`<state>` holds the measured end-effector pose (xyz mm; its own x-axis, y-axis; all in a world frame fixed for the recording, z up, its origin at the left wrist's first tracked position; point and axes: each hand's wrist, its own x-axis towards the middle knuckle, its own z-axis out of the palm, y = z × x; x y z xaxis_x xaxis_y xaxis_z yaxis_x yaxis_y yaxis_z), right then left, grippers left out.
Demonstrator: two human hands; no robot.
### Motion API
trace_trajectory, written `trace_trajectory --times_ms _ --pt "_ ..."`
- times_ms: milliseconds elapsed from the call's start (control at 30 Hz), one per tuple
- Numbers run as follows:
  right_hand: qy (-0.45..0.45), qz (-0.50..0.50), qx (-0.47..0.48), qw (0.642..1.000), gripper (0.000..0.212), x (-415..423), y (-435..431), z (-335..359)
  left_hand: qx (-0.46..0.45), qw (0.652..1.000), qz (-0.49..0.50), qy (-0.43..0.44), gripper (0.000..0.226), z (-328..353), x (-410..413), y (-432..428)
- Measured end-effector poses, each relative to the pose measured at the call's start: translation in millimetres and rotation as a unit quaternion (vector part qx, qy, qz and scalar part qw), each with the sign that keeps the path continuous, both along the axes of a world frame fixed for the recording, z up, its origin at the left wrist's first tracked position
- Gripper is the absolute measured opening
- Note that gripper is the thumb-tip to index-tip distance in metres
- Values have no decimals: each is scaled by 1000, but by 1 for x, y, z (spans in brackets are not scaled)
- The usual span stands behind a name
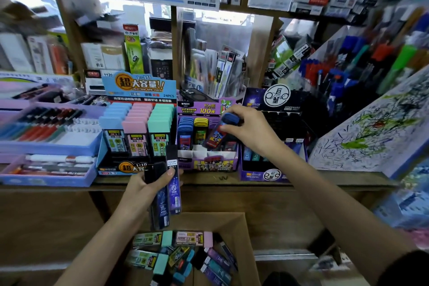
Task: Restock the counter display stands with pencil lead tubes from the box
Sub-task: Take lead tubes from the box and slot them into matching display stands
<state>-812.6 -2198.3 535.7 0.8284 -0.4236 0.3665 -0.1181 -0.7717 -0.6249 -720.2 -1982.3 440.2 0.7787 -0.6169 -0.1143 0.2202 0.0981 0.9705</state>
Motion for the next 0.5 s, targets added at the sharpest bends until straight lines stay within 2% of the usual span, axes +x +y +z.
trace_trajectory --times_ms 167,233,367,500 --pt "-12 52 -1 999 13 31 25 -5 -9 1000 14 11 15 -2 6 10" --pt "2 65 -51 997 13 45 31 -7 -5 1000 19 11 13 -4 7 13" --pt "54 72 -184 979 27 67 35 -17 -6 1000 21 9 10 -6 7 19" --pt "41 52 -276 959 40 75 35 -26 -12 1000 20 6 4 -8 5 22"
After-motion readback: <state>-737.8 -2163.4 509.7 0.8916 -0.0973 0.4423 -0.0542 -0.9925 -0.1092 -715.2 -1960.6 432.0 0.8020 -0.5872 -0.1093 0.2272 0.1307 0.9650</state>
